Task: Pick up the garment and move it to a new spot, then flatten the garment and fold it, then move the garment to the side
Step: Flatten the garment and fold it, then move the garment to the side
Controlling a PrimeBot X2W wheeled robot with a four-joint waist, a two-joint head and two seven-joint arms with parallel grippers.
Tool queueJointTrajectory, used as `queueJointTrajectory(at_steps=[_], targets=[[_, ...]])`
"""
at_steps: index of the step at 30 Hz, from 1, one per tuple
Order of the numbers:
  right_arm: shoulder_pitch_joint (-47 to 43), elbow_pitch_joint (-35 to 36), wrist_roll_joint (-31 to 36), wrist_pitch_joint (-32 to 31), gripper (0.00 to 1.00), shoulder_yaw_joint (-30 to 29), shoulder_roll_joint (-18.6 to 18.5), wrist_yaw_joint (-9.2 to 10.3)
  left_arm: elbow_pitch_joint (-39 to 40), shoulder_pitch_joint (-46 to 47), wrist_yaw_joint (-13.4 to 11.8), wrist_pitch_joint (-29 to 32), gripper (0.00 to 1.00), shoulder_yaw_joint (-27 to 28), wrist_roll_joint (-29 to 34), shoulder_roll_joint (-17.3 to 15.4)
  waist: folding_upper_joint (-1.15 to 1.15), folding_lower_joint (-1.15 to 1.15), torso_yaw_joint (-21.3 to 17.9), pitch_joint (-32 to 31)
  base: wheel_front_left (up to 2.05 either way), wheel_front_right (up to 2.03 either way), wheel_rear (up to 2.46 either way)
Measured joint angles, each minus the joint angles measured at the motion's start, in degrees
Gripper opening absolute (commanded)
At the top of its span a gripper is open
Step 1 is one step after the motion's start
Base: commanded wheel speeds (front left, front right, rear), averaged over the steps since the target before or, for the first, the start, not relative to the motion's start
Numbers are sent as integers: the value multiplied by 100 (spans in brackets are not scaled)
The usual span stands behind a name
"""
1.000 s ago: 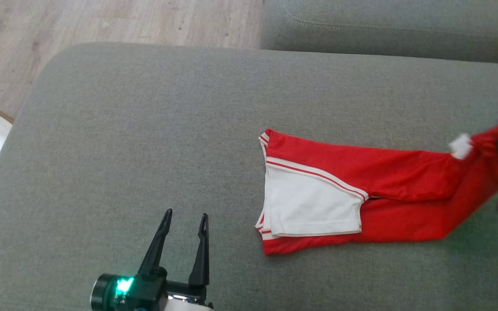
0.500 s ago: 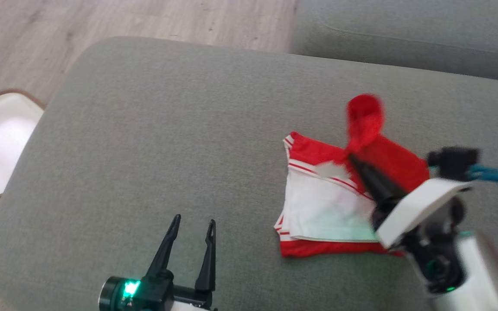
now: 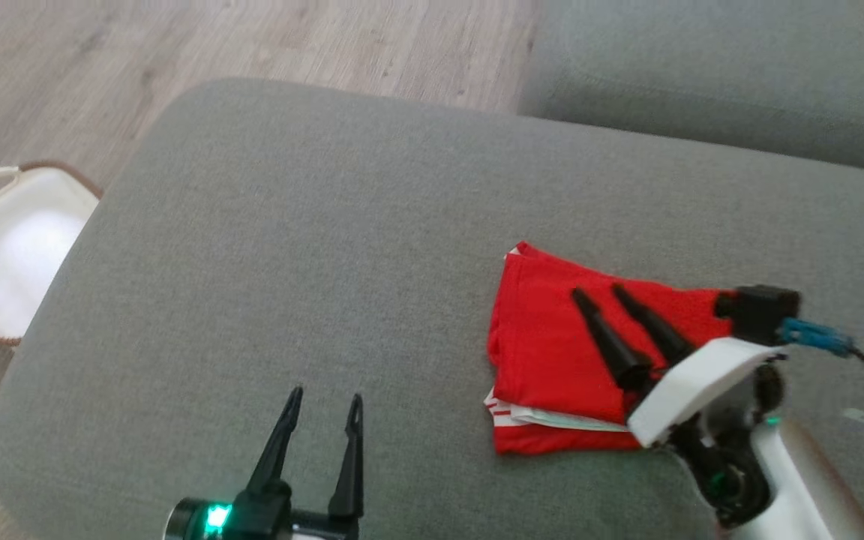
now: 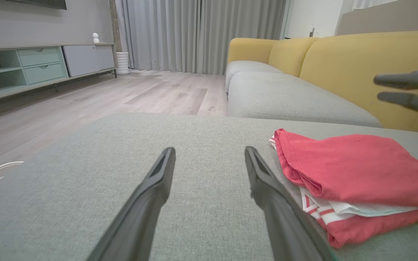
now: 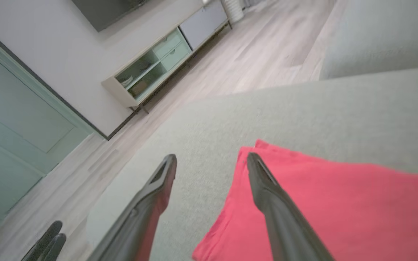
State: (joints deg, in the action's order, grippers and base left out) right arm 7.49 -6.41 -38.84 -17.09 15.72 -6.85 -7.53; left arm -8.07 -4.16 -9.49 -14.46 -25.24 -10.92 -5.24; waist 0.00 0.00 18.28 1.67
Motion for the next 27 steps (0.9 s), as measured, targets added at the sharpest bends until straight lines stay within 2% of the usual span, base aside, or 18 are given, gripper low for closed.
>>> queueJointTrajectory(at_steps=[5,10,14,18,27], targets=[[-137,129,491,815,100,-263,-435,0,70,-296,-10,0,100,268,-10,3,0,0,-204,-246,0,0,0],[-674,21,831,1696,100,-672,-622,0,179,-482,-7,0,100,517,-136,11,0,1,-512,-461,0,0,0],[-1186,-201,1159,2341,100,-965,-571,0,210,-645,9,0,100,717,-452,57,0,1,-726,-629,0,0,0],[-1675,-416,1723,2878,100,-820,-554,0,277,-810,0,0,100,832,-402,67,0,1,-899,-766,0,0,0],[-1889,-733,2178,3129,100,-762,-259,0,361,-1046,51,0,100,975,-124,67,0,1,-1145,-903,0,0,0]])
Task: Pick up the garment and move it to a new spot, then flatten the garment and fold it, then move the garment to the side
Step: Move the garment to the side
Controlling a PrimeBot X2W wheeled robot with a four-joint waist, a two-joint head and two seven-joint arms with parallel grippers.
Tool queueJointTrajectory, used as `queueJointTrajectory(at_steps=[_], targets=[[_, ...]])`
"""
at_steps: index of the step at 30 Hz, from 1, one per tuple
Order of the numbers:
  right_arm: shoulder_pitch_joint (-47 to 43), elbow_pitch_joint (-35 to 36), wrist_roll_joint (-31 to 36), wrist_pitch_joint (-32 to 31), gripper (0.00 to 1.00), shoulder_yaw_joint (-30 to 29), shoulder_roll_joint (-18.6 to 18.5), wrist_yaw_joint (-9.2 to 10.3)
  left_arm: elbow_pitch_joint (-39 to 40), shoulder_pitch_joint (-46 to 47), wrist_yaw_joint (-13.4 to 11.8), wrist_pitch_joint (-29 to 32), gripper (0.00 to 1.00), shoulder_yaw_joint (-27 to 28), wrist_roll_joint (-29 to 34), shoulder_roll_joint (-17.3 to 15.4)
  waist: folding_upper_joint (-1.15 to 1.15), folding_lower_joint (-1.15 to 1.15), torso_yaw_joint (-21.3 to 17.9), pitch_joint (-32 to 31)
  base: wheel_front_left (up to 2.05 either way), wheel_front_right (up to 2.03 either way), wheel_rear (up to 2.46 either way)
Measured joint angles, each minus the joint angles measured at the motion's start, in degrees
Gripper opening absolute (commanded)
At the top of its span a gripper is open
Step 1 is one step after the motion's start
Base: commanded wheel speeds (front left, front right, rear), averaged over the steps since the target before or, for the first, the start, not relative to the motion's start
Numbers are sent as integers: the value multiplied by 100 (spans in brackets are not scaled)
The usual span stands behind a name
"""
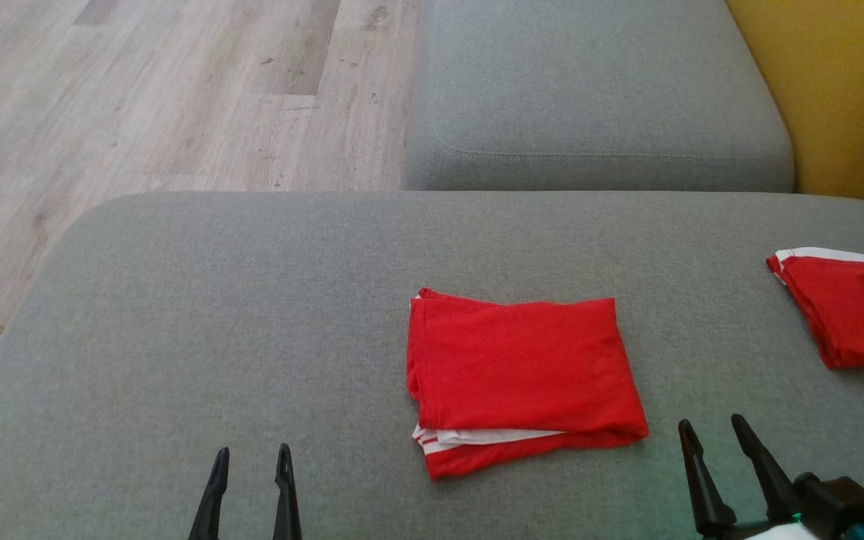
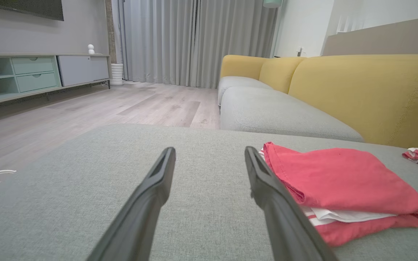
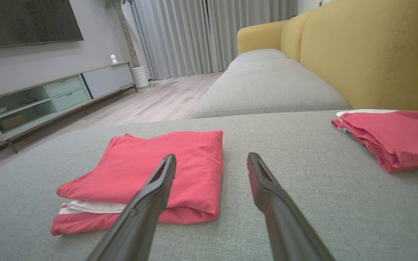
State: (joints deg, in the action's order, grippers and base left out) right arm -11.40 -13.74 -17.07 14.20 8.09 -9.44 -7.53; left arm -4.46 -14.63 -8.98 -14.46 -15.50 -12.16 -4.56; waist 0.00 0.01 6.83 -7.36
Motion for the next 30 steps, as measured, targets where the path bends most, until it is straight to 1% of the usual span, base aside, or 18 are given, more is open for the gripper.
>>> queueJointTrajectory(at_steps=[9,18,20,30], targets=[[1,40,153,0,100,-169,197,0,-31,0,144,0,100,42,74,12,0,-1,-119,3,0,0,0],[2,45,153,0,100,-159,208,0,-70,-1,152,0,100,58,123,44,0,-1,-148,34,0,0,0],[3,57,153,0,100,-153,214,0,-71,-1,194,0,100,62,125,45,0,-1,-147,35,0,0,0],[4,58,143,1,100,-131,220,0,-54,-1,240,0,100,66,165,69,0,-1,-143,91,0,0,0]])
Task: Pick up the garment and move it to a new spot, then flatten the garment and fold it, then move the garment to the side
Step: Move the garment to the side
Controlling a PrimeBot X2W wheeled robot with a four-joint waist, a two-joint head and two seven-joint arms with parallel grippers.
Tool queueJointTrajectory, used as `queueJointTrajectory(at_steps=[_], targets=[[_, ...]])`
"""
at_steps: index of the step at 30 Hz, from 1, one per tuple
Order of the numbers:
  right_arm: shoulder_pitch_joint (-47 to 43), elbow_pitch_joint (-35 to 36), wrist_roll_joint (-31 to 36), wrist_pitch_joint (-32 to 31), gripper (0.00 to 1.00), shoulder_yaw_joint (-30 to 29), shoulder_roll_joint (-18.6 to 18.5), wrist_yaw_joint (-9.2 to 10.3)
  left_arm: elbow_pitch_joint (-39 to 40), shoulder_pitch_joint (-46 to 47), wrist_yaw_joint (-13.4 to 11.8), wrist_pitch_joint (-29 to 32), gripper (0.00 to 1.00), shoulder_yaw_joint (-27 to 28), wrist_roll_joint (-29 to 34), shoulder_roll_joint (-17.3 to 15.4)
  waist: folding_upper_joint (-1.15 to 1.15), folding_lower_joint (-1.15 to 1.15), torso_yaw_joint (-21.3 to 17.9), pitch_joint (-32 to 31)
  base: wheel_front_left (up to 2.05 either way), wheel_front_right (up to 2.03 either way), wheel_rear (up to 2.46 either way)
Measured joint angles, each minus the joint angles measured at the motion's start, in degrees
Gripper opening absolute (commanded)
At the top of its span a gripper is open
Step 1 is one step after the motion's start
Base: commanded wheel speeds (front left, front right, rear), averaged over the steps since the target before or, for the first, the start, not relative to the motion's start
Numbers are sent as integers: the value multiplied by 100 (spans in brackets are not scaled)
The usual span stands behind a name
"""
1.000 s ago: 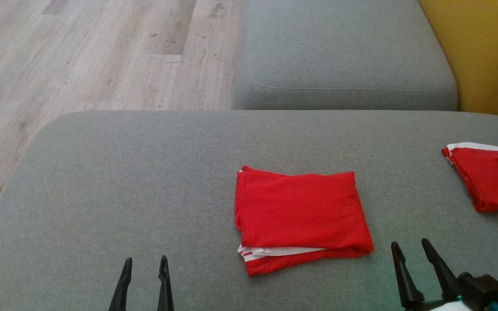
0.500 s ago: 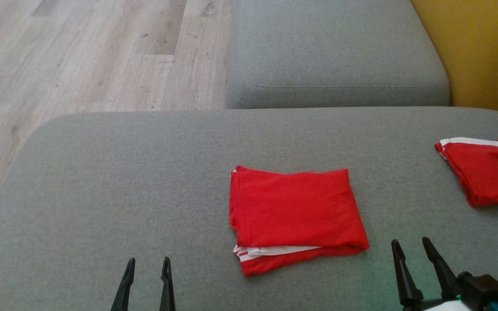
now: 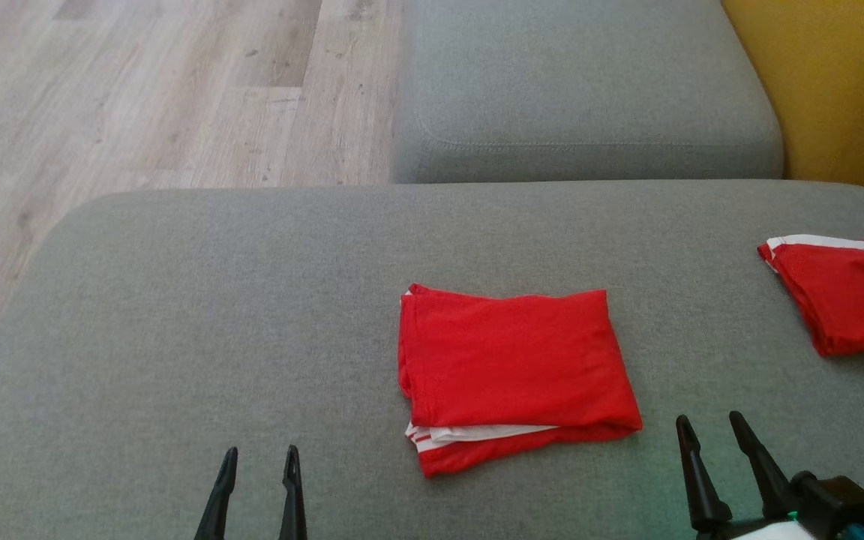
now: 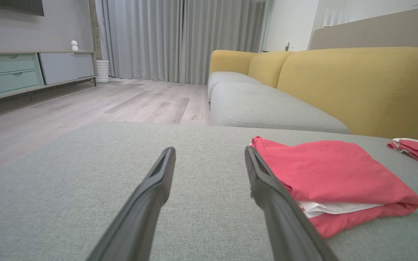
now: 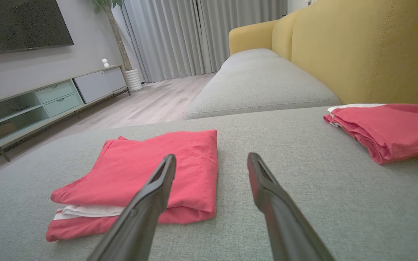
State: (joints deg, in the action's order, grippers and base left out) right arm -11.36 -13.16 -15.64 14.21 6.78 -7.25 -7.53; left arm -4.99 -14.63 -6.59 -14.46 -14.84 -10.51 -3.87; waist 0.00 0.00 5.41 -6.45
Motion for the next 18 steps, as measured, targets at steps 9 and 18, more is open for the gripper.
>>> queueJointTrajectory(at_steps=[9,18], targets=[[184,-283,-110,-1,100,101,-152,0,57,18,-48,0,100,-38,-19,9,0,0,54,353,0,0,0],[1213,-697,-771,-1046,100,258,-459,0,69,412,102,0,100,-225,-208,29,0,-1,272,870,0,0,0]])
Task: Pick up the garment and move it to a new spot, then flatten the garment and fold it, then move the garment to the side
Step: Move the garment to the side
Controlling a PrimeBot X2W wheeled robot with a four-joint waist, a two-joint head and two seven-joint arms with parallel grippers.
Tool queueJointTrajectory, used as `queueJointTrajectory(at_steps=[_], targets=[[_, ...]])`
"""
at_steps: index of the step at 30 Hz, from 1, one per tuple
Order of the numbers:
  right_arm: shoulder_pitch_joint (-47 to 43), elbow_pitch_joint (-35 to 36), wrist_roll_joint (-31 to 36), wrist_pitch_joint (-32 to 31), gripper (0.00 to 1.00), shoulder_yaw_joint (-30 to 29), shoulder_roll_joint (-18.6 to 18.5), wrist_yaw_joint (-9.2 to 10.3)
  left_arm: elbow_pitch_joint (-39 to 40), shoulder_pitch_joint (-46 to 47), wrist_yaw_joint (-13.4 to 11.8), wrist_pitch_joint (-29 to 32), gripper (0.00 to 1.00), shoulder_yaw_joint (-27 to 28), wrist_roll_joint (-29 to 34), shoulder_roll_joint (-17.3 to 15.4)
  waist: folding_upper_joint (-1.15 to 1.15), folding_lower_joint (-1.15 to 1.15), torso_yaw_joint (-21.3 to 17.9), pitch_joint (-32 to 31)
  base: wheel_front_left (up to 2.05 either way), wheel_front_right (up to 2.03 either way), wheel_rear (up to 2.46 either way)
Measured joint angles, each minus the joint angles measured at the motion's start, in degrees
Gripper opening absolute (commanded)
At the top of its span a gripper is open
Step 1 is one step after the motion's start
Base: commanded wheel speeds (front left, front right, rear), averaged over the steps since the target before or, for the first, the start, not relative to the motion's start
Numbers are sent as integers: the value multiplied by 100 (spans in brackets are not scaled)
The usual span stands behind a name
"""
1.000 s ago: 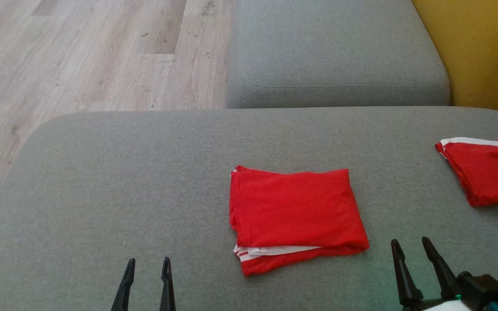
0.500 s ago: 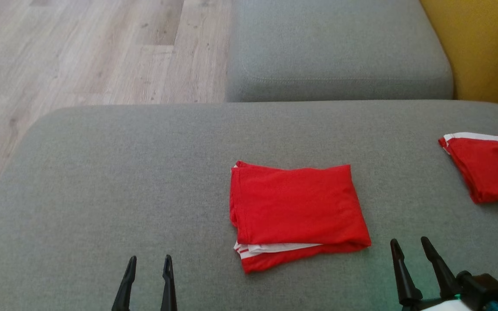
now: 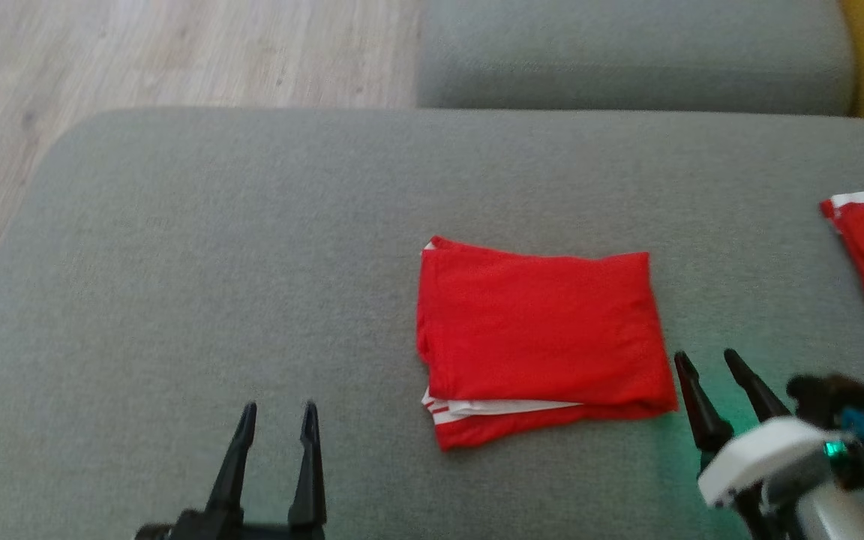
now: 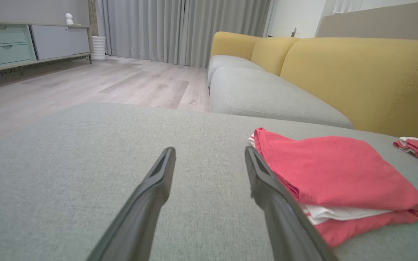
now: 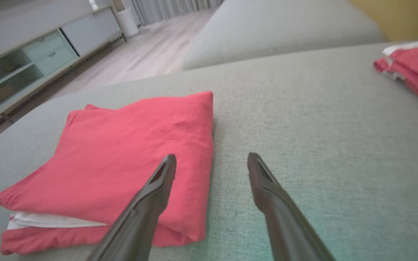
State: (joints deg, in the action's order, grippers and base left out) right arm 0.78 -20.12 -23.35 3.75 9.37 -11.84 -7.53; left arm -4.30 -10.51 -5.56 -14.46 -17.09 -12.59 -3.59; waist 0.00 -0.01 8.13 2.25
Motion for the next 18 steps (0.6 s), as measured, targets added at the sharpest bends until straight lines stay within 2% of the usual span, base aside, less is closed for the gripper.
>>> queueJointTrajectory(at_steps=[5,10,11,12,13,18], targets=[[616,-365,-235,-1040,100,65,-192,0,44,272,15,0,100,-166,-54,7,0,0,196,232,0,0,0],[923,-686,-250,-1637,100,62,-230,0,38,352,149,0,100,-314,-54,12,0,0,359,368,0,0,0],[939,-734,-301,-1730,95,81,-218,0,44,355,154,0,100,-319,-55,13,0,0,374,389,0,0,0],[945,-758,-387,-1775,34,94,-192,0,49,359,155,0,100,-322,-55,13,0,0,381,410,0,0,0],[957,-773,-490,-1800,0,107,-157,0,49,365,156,0,100,-327,-55,14,0,1,382,431,0,0,0],[1173,-801,-579,-1793,0,194,-187,0,119,394,153,0,100,-343,-55,15,0,1,319,569,0,0,0]])
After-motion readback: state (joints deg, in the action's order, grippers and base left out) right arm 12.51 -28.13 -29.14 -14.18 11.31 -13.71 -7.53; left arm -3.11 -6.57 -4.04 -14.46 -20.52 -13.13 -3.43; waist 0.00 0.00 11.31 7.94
